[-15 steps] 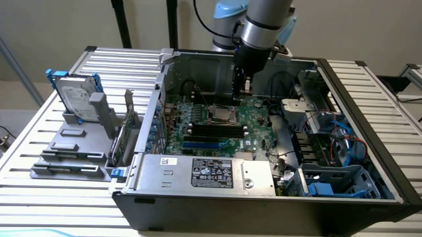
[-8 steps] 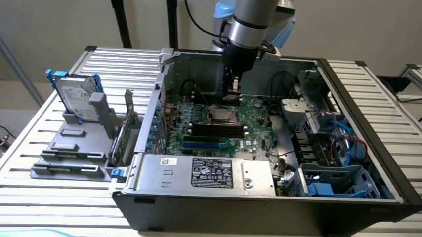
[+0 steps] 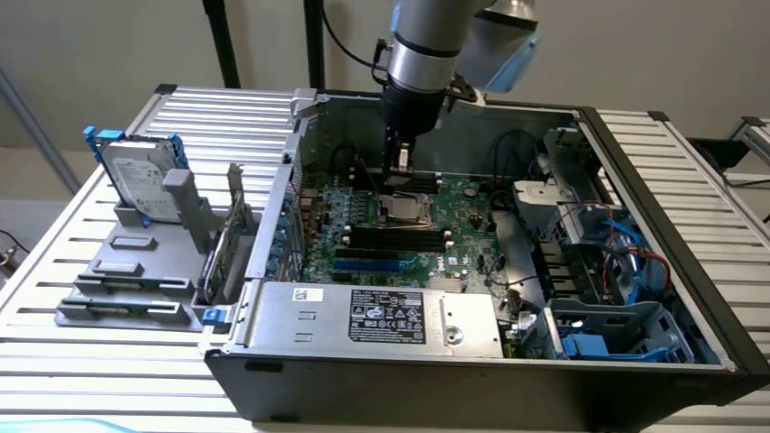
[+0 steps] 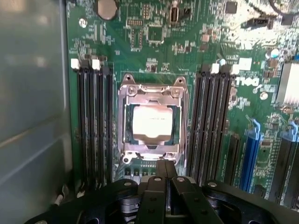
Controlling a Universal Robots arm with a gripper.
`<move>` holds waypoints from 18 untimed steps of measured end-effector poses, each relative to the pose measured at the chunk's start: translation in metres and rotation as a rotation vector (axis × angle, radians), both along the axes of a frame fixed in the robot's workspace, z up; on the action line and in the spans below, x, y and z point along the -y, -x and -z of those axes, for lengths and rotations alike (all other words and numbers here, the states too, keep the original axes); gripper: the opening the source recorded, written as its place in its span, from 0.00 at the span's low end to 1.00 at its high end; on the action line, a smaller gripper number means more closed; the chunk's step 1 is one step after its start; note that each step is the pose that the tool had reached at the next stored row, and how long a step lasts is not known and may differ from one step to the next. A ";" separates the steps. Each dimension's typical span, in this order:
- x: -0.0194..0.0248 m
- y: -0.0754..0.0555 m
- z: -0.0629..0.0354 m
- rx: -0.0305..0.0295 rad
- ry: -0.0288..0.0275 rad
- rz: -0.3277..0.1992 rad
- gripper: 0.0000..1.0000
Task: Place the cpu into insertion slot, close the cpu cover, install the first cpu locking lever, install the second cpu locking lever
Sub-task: 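Close the cpu cover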
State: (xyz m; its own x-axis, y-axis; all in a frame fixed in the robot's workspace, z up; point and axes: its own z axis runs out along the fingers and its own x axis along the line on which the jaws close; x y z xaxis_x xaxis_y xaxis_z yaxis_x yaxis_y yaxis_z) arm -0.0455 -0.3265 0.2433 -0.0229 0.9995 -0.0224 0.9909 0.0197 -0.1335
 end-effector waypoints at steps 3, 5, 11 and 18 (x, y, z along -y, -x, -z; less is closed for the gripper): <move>0.0007 0.001 0.0054 0.0000 0.0002 -0.005 0.11; 0.0007 0.001 0.0091 0.0000 0.0001 -0.007 0.11; 0.0009 0.001 0.0200 0.0000 0.0001 -0.011 0.11; 0.0009 0.001 0.0328 0.0000 -0.0011 -0.012 0.11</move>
